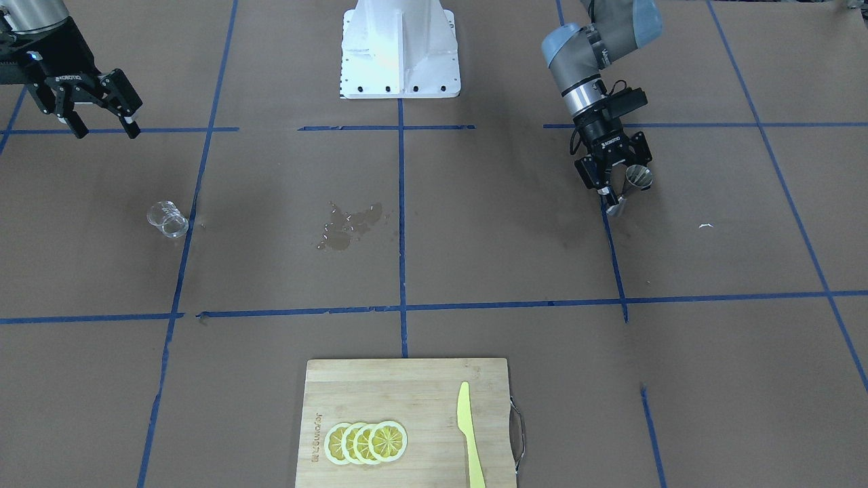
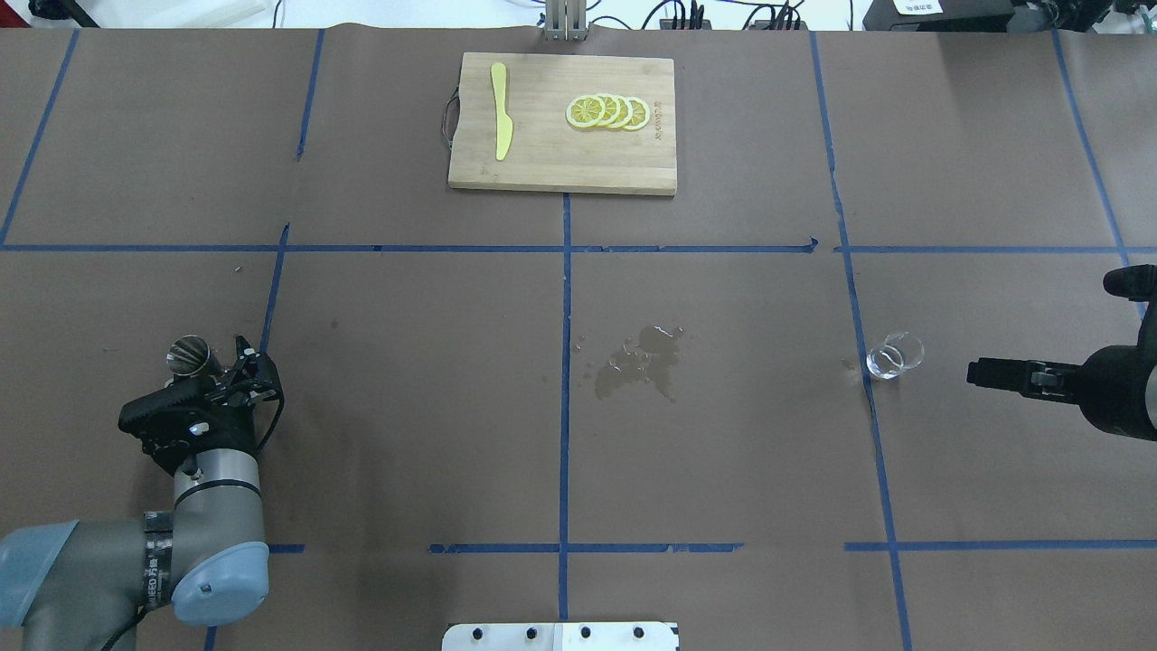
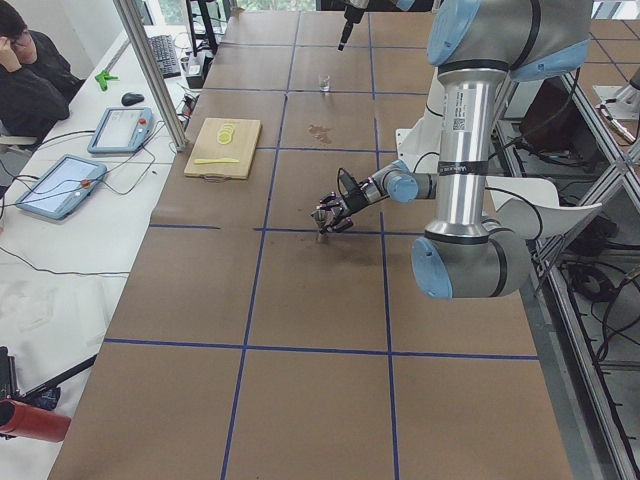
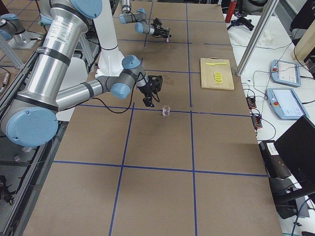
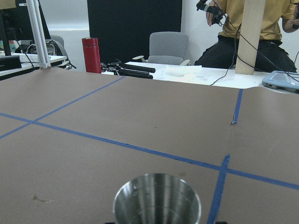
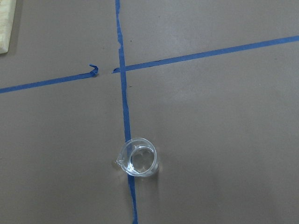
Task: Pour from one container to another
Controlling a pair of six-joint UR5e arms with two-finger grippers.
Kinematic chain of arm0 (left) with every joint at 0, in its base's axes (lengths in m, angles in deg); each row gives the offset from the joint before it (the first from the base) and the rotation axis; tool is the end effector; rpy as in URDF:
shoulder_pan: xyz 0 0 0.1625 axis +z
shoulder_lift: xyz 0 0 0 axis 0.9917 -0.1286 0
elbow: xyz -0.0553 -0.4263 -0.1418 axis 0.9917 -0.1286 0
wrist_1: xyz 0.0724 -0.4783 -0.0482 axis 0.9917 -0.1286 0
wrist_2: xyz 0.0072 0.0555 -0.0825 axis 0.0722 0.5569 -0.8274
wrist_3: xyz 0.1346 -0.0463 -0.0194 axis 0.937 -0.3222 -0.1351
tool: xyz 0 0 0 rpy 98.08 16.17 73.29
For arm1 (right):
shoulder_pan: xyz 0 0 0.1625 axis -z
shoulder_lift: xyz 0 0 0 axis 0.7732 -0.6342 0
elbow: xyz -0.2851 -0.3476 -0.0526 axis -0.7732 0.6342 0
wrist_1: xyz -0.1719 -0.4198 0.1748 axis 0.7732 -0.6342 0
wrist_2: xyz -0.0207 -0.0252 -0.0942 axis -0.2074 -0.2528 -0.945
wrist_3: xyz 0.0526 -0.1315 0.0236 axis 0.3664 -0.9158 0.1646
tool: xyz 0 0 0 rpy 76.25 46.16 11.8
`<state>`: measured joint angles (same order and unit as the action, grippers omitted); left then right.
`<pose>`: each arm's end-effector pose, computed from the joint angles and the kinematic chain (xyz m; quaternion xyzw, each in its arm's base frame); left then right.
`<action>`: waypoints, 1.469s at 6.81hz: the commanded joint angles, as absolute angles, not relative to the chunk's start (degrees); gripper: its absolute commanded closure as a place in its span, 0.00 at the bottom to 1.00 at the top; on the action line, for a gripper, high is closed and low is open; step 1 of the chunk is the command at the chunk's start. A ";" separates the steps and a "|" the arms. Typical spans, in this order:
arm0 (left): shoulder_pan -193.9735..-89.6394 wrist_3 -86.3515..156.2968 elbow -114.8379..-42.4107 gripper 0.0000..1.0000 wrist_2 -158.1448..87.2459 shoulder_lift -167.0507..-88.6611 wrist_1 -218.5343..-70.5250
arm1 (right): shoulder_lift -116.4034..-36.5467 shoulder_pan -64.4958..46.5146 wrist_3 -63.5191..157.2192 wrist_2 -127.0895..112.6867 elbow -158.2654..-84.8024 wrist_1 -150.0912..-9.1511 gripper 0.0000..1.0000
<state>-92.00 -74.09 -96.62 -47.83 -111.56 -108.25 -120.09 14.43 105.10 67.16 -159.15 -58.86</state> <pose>0.5243 -0.3426 0.4944 0.4369 0.1910 -0.3696 0.7975 -0.2875 -0.3528 0.4521 0.1345 -0.4130 0.1365 0.8903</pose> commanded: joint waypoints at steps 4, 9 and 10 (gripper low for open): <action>-91.93 -74.22 -92.68 0.29 -47.75 -114.33 -108.23 | -120.13 14.43 105.06 67.16 -159.14 -58.86 0.00; -92.45 -74.40 -92.95 0.40 -47.75 -113.54 -108.14 | -120.13 14.43 105.06 67.16 -159.14 -58.86 0.00; -92.45 -74.40 -93.03 0.53 -47.75 -113.45 -108.14 | -120.13 14.43 105.06 67.16 -159.14 -58.86 0.00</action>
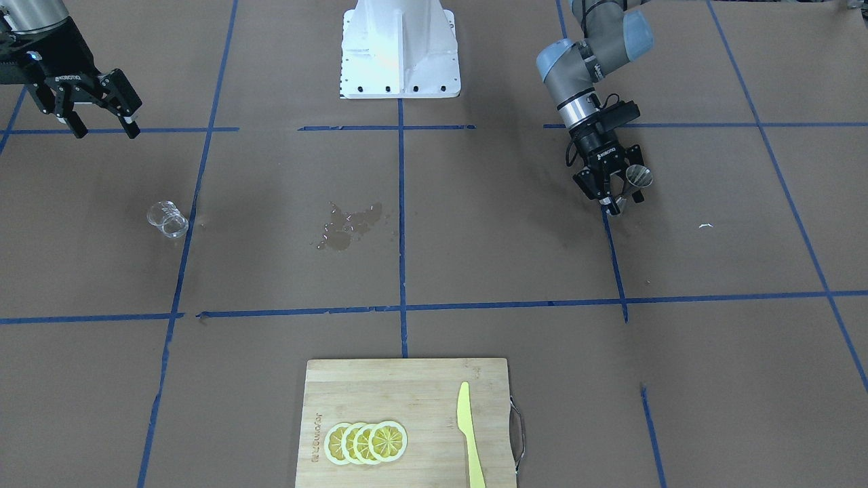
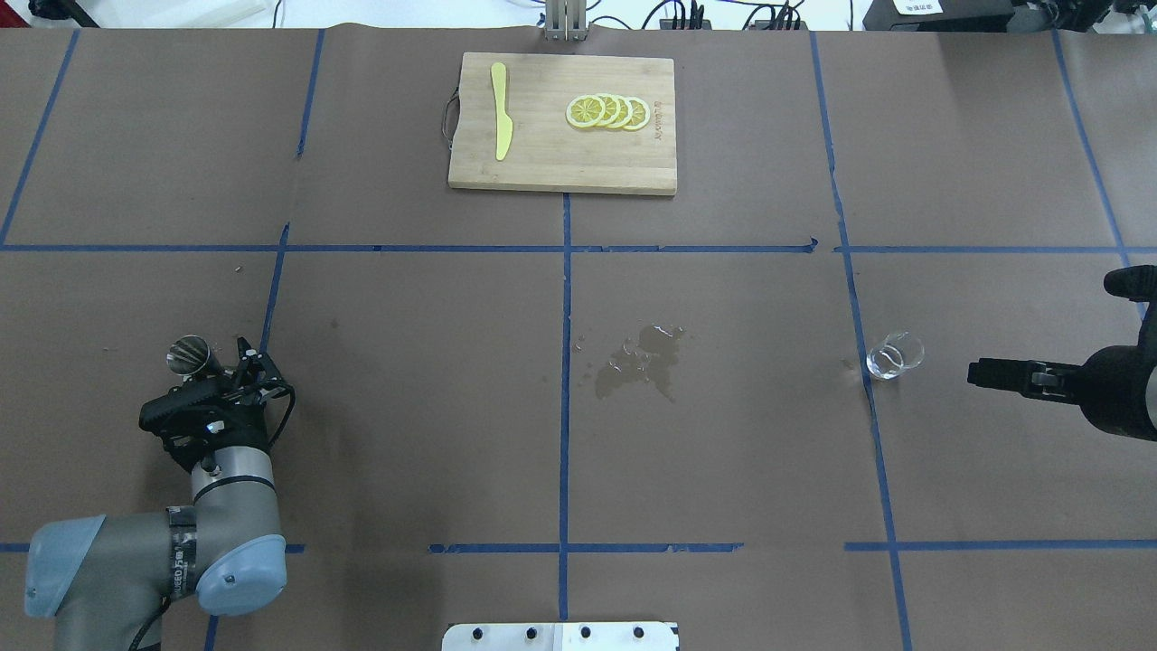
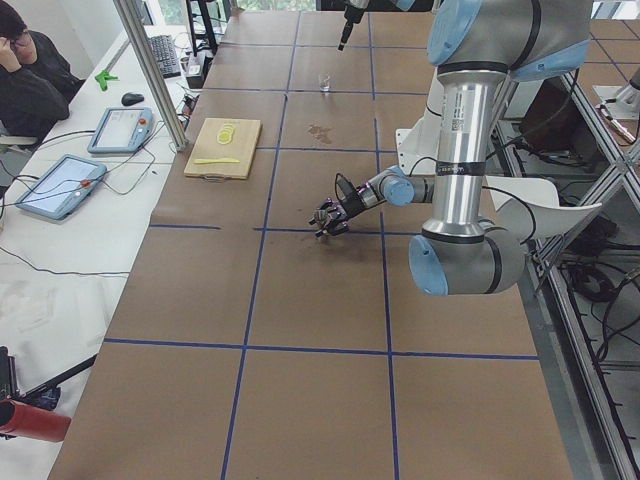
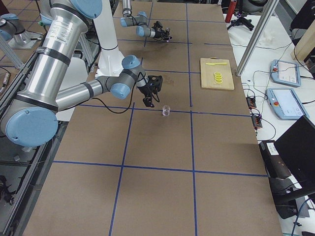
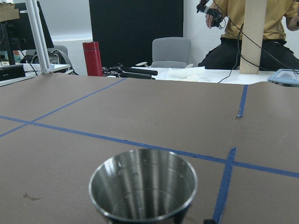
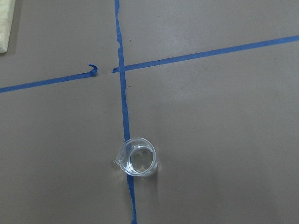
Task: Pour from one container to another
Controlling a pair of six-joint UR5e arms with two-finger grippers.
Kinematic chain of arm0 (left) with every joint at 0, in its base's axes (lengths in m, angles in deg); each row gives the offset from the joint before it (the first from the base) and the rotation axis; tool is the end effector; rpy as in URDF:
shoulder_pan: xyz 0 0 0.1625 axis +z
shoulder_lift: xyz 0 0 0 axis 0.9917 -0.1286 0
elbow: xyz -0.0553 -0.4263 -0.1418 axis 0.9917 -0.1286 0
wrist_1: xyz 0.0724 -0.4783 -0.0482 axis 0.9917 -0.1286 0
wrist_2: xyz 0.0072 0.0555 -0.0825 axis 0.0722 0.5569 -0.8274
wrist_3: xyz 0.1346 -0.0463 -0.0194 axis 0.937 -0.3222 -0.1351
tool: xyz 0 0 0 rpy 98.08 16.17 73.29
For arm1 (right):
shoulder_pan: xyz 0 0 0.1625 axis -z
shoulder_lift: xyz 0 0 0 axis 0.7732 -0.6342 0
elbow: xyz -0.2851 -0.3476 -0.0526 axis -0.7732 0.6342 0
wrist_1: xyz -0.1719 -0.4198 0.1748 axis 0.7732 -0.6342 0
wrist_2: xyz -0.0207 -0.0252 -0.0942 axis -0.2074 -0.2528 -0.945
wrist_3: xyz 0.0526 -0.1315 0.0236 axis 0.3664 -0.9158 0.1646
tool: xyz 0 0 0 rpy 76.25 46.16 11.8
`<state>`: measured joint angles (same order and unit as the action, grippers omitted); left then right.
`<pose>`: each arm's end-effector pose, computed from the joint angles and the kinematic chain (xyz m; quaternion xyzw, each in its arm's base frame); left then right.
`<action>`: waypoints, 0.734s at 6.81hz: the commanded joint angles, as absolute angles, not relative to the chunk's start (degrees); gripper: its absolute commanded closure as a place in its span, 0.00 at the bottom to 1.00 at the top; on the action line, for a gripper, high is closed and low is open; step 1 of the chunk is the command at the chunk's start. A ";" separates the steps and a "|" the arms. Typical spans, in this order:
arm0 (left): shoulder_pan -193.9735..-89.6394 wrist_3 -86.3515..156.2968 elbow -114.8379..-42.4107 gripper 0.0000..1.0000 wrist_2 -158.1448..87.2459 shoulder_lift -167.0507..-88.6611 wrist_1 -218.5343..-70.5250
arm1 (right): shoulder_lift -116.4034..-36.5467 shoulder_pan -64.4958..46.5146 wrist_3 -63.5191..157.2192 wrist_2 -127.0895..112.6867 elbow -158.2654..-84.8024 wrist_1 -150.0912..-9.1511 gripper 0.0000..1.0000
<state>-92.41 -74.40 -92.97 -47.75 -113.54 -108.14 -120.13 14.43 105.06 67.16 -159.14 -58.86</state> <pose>0.5403 -0.3497 0.5093 0.4413 0.1775 -0.3683 0.7988 -0.2873 -0.3527 0.4526 0.1345 -0.4126 0.1362 0.8906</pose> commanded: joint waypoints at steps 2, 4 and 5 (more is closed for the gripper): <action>-92.63 -74.66 -93.30 1.00 -47.75 -112.23 -108.05 | -120.13 14.43 105.06 67.16 -159.14 -58.86 0.00; -93.07 -74.66 -95.92 1.00 -47.75 -111.60 -108.05 | -120.13 14.43 105.06 67.16 -159.14 -58.86 0.00; -95.33 -74.14 -98.02 1.00 -47.75 -111.86 -108.05 | -120.13 14.43 105.06 67.16 -159.14 -58.86 0.00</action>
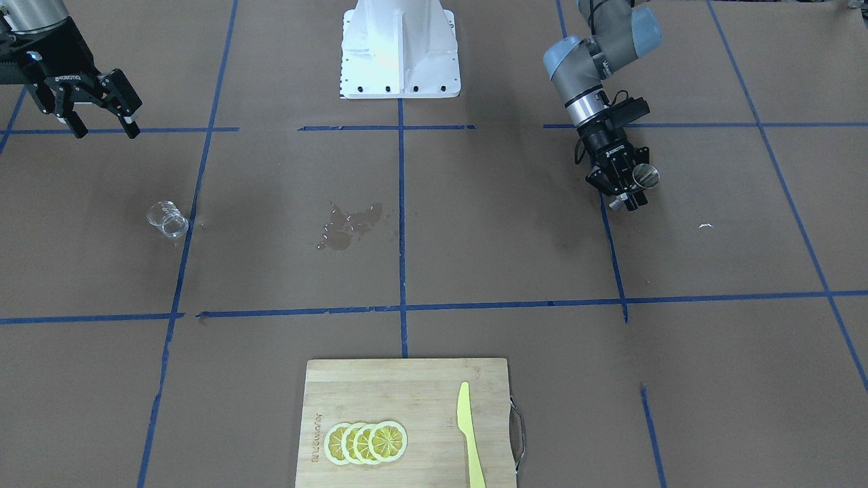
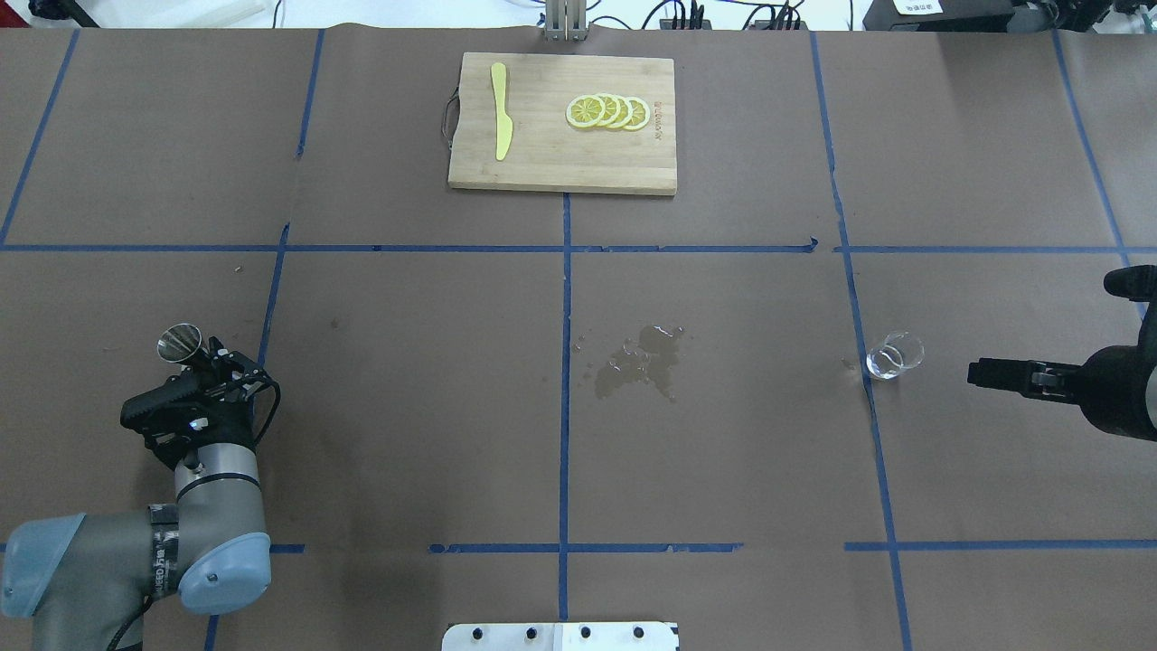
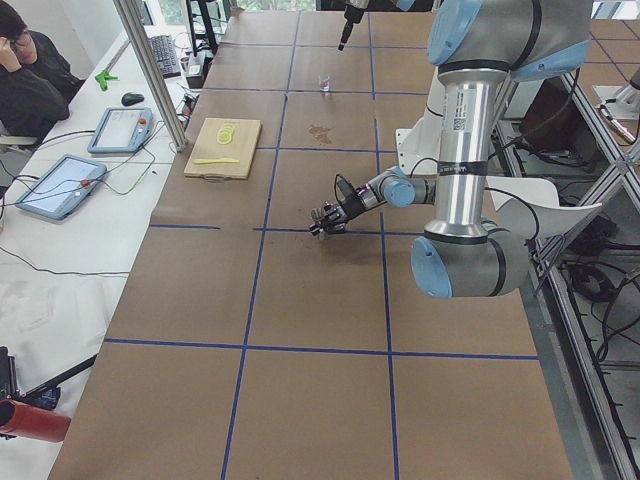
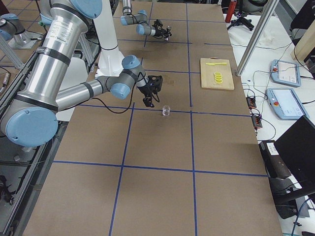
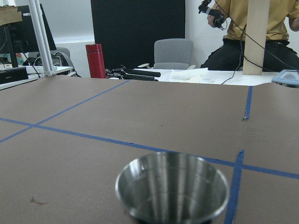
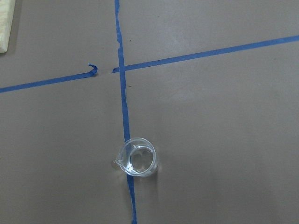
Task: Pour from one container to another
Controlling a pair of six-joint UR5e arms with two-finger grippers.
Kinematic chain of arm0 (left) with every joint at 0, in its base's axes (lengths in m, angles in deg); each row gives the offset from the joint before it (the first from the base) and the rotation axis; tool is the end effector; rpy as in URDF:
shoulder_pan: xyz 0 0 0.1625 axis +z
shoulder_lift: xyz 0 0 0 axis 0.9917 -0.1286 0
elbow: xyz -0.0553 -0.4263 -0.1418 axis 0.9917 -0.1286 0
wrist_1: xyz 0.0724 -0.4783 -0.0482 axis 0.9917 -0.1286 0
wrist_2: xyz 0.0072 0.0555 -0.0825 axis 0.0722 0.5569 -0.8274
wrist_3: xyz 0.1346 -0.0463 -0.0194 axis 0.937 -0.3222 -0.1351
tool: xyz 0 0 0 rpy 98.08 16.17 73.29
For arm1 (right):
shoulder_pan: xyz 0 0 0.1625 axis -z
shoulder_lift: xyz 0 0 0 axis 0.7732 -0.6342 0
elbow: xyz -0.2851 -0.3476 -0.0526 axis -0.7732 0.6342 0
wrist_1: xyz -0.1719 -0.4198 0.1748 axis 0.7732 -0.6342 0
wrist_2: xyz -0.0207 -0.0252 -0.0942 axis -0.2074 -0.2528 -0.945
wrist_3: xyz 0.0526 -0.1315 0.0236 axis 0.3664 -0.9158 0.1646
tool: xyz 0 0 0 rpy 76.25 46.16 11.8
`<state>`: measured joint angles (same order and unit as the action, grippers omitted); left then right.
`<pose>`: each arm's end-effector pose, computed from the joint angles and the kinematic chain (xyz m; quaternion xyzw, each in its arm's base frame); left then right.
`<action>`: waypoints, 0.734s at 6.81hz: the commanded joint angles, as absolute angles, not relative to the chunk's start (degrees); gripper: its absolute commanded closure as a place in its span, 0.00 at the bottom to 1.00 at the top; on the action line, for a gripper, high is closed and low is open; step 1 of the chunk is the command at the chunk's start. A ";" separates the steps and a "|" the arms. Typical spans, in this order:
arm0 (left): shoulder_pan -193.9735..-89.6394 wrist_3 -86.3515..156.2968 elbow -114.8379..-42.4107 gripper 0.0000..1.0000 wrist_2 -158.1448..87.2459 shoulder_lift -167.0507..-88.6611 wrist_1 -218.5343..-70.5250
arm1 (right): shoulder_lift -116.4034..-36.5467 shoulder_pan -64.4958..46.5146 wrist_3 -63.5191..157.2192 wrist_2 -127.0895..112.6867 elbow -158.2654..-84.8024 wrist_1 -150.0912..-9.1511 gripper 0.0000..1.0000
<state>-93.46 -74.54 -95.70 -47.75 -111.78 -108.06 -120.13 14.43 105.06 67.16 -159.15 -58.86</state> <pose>0.5183 -0.3565 0.5012 0.4410 0.1806 -0.3797 0.7930 -0.2873 -0.3527 0.4524 0.1345 -0.4127 0.1362 0.8905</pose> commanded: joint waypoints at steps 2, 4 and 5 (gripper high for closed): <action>-98.16 -69.25 -101.20 1.00 -47.75 -113.00 -108.40 | -120.05 14.60 105.14 67.16 -159.23 -58.86 0.00; -99.04 -61.81 -103.05 1.00 -47.75 -117.81 -108.58 | -119.78 14.78 105.06 67.16 -159.23 -58.77 0.00; -99.57 -54.52 -102.62 1.00 -47.58 -120.36 -108.76 | -119.61 15.13 105.06 67.16 -159.32 -58.77 0.00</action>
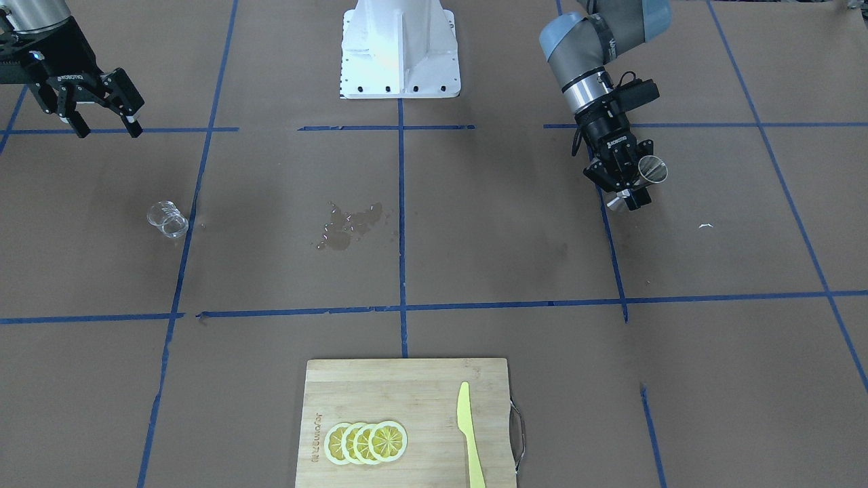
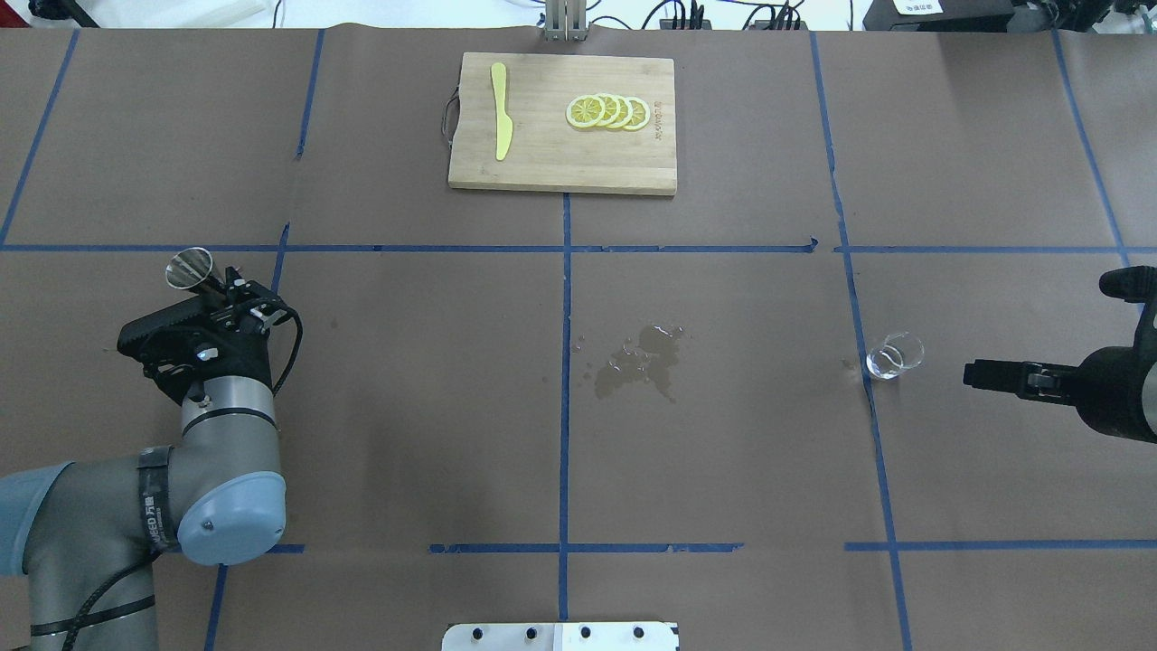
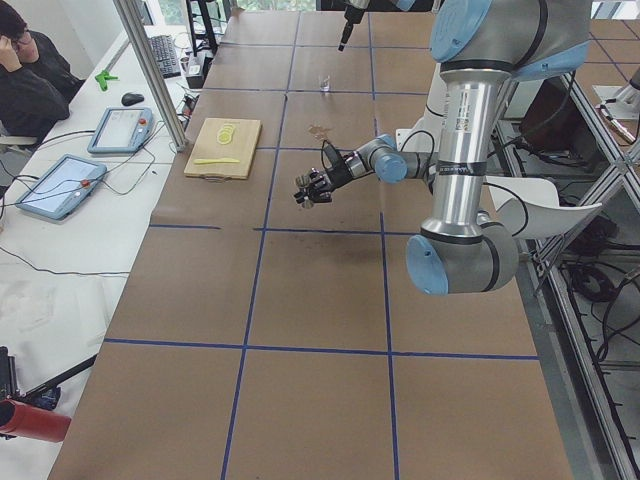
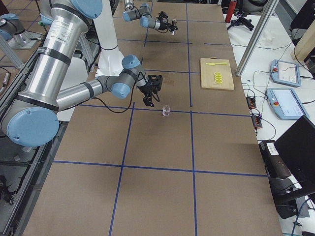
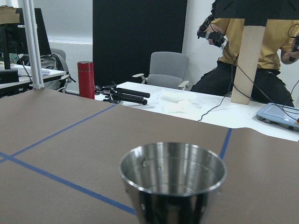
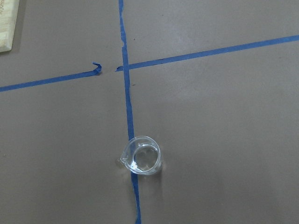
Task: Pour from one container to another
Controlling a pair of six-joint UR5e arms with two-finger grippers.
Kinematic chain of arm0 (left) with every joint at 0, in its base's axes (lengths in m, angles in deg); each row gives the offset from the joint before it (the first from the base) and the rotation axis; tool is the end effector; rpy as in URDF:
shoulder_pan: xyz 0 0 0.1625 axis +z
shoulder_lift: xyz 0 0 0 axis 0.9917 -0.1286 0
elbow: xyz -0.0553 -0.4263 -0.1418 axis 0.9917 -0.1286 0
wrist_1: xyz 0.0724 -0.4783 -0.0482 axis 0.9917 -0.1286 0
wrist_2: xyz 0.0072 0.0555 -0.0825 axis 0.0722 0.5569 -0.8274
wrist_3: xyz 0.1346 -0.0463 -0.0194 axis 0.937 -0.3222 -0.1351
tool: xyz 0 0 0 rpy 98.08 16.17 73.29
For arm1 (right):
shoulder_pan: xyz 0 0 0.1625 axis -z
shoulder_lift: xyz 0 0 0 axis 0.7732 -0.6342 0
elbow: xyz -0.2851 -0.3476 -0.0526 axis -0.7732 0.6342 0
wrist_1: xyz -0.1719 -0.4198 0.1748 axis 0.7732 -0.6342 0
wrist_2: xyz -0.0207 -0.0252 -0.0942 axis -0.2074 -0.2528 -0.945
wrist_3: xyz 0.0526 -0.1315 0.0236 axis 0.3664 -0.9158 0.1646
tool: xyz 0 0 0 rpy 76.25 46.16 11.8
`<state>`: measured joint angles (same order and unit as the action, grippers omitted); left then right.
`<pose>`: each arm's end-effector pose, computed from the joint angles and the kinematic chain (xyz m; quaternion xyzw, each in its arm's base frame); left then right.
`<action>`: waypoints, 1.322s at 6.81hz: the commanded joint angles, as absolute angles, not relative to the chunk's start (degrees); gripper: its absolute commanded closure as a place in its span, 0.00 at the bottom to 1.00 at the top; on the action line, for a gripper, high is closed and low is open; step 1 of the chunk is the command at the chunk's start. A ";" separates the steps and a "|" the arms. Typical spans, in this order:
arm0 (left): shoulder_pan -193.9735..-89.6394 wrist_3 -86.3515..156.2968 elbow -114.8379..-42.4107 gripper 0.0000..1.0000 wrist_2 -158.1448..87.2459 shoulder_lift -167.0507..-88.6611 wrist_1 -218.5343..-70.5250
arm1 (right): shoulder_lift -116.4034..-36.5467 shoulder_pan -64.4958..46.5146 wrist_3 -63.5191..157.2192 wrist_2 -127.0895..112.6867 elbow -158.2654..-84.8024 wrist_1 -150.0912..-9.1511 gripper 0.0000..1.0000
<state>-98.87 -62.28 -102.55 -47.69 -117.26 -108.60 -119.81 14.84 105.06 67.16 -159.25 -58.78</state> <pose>0.4885 -0.4057 0.3807 0.4509 0.2080 -0.3759 0.7824 -0.2910 -0.3515 0.4487 0.1348 -0.4167 0.1324 0.8892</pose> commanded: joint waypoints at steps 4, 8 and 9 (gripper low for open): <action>-99.31 -42.32 -102.70 1.00 -46.17 -133.56 -110.42 | -119.52 23.63 108.74 50.77 -159.14 -58.86 0.00; -99.05 -21.39 -94.23 1.00 -46.26 -132.35 -146.16 | -119.17 34.01 110.33 32.20 -155.21 -59.04 0.00; -98.96 -16.53 -91.57 1.00 -46.43 -129.91 -156.81 | -117.60 35.94 110.33 28.96 -153.54 -58.95 0.00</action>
<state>-99.02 -23.48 -95.58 -46.30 -131.95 -143.06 -118.88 33.57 110.28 32.95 -155.51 -59.01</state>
